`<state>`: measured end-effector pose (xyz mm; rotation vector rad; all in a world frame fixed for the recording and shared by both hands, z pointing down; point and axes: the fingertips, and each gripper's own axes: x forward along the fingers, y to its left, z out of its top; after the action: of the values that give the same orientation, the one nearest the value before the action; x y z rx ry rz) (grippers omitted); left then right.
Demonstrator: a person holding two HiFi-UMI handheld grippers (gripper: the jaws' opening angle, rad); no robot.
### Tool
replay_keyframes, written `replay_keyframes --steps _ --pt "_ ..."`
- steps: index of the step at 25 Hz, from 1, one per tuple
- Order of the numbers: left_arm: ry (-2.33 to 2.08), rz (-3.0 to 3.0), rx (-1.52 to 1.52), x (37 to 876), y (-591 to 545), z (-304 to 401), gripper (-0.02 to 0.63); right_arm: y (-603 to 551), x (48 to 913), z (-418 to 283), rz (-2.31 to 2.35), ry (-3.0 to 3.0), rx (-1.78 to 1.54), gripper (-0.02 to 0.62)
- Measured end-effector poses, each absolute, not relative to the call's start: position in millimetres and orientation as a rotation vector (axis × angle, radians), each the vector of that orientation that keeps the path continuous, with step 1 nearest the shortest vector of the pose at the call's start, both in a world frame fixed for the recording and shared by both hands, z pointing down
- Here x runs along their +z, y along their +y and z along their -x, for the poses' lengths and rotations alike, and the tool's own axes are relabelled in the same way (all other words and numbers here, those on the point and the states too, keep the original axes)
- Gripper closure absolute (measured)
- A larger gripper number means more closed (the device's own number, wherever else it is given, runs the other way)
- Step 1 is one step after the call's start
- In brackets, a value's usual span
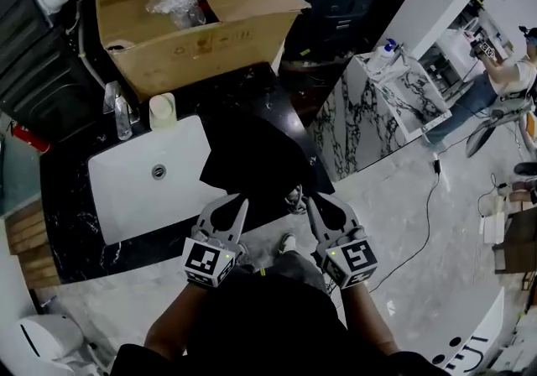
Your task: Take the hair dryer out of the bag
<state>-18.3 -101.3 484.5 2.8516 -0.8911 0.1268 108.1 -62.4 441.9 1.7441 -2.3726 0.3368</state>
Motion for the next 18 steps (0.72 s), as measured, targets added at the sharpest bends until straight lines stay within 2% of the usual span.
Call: replay_keyframes --steps 4,5,7,9,12,18 --pt "-0.893 -2.923 0.217 483 -98 -5 0.579 -75 442 -117 -1.683 -2.423 0.337 0.580" --pt "-0.884 -2.939 0.255 486 -96 -13 0.537 -77 442 -120 -1.673 -2.431 0.340 0.580" --pt "-0.877 -2.955 0.352 498 -93 -28 0.378 -78 442 -128 -1.659 -2.445 0.350 0.580" --pt "-0.883 -2.956 0.454 516 -89 -37 0.320 -78 442 -136 -1.646 -2.458 0.360 0.580" --pt "-0.903 -2.943 0.627 556 -87 -44 0.273 -80 444 -144 -1.625 -2.472 0.370 0.580" --pt "-0.997 -2.933 0.807 589 -103 -46 0.265 -79 454 -149 -1.552 -2.492 0.385 0.580"
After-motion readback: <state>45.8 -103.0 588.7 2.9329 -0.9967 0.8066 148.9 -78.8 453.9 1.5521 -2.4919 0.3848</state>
